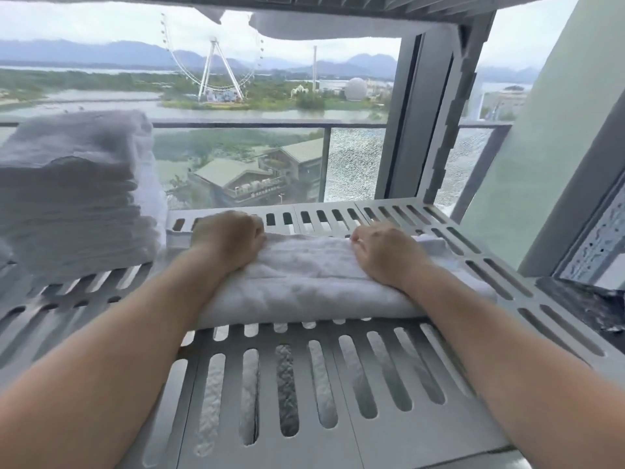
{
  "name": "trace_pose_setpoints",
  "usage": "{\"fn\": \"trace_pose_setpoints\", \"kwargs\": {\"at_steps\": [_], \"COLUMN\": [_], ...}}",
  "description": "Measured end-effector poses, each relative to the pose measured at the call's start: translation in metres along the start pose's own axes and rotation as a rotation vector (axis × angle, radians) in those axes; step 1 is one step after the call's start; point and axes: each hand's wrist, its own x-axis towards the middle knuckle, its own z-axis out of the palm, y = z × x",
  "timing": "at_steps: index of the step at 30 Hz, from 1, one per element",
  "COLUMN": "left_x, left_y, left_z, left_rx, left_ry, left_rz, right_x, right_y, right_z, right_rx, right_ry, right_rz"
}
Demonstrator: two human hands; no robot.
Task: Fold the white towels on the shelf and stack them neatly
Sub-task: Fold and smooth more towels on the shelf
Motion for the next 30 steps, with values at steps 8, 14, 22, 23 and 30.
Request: {"fn": "trace_pose_setpoints", "kwargs": {"at_steps": [8, 14, 22, 23, 30], "left_x": [-0.009, -0.011, -0.016, -0.017, -0.021], "left_y": [-0.003, 0.032, 0.108, 0.117, 0.134], "left_z": [-0.002, -0.004, -0.016, -0.013, 0.006], "left_rx": [0.044, -0.372, -0.479, -0.446, -0.225], "left_ry": [0.229, -0.031, -0.183, -0.228, -0.272], "left_rz": [-0.055, -0.064, 0.26, 0.272, 0.278], "right_x": [-0.006, -0.001, -0.008, -0.011, -0.019], "right_y": [0.011, 0.019, 0.08, 0.092, 0.106], "right_z": [0.004, 0.009, -0.014, -0.018, -0.02], "right_rx": [0.019, 0.05, -0.016, 0.019, 0.182], "right_ry": [0.258, 0.282, 0.275, 0.263, -0.121], "right_rz": [-0.074, 0.033, 0.463, 0.544, 0.705]}}
